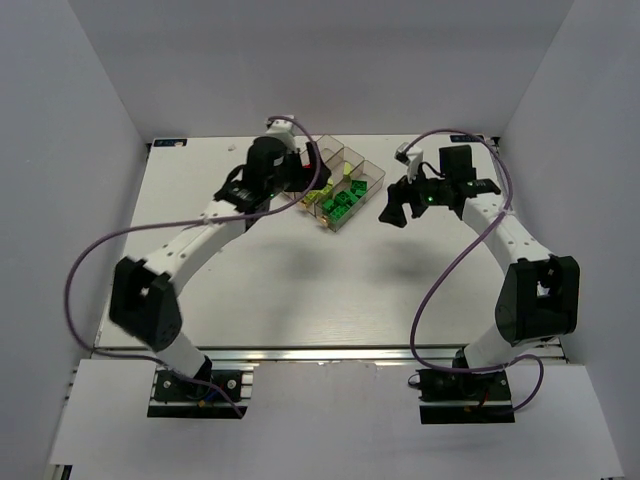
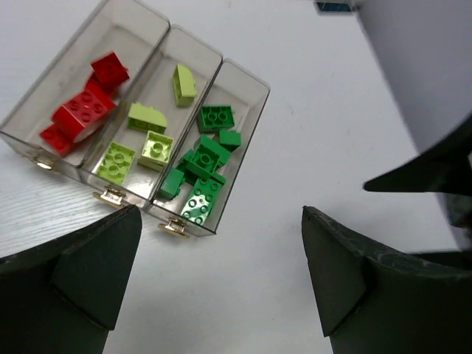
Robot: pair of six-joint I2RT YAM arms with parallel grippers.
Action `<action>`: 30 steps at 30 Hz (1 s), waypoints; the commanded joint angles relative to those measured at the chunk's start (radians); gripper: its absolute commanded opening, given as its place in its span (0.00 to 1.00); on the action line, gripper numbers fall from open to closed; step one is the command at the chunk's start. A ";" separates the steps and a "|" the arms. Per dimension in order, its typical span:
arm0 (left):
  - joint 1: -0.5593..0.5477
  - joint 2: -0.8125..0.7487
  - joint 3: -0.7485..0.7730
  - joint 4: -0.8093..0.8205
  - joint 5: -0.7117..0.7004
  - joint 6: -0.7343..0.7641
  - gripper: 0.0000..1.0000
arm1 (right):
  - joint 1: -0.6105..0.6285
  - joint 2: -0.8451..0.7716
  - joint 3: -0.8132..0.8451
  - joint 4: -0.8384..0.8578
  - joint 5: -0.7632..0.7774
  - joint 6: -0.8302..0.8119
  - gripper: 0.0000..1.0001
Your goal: Sort the legos into containers by color
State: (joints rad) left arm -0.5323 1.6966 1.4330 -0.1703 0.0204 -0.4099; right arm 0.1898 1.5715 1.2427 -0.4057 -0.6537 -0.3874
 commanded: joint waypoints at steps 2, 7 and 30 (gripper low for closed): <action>-0.003 -0.247 -0.222 0.072 -0.091 -0.046 0.98 | -0.009 -0.039 0.107 -0.045 0.040 0.022 0.89; -0.001 -0.469 -0.365 0.069 -0.184 -0.075 0.98 | -0.035 -0.077 0.150 -0.042 0.035 0.015 0.89; -0.001 -0.713 -0.519 0.028 -0.244 -0.109 0.98 | -0.043 -0.306 -0.035 0.171 0.359 0.288 0.89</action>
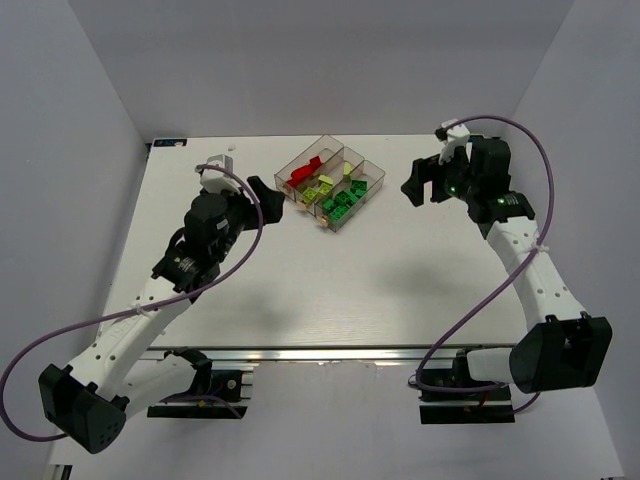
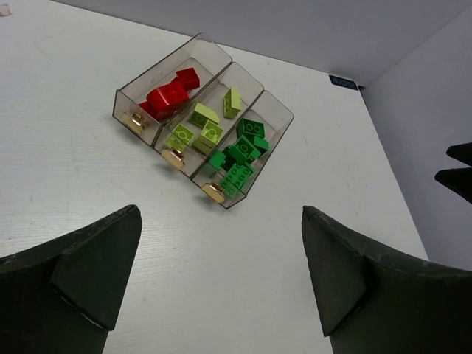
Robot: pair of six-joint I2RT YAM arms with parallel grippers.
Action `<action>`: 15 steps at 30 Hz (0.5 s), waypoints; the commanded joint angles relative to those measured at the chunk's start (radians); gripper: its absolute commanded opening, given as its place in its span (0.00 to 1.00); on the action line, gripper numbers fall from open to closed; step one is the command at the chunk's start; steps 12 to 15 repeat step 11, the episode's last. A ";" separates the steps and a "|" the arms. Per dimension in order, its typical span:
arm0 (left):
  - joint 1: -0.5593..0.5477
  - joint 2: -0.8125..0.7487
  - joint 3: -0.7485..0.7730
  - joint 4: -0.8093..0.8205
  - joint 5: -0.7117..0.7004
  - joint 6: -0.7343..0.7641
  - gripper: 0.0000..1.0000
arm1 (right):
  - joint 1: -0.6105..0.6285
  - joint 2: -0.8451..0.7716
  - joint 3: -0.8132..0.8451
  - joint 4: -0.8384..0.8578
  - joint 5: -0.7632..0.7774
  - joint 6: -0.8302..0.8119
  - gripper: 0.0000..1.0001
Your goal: Sort the legos into containers by color
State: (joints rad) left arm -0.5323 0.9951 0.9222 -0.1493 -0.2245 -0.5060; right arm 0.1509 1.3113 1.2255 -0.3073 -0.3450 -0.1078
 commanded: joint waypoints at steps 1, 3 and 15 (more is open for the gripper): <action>-0.001 -0.012 -0.008 0.008 0.001 -0.015 0.98 | -0.005 -0.049 -0.027 0.077 0.061 0.008 0.89; -0.001 -0.010 -0.006 0.010 -0.001 -0.016 0.98 | -0.005 -0.047 -0.029 0.074 0.066 0.013 0.89; -0.001 -0.004 0.007 -0.010 -0.013 0.001 0.98 | -0.005 -0.040 -0.044 0.073 0.026 0.028 0.90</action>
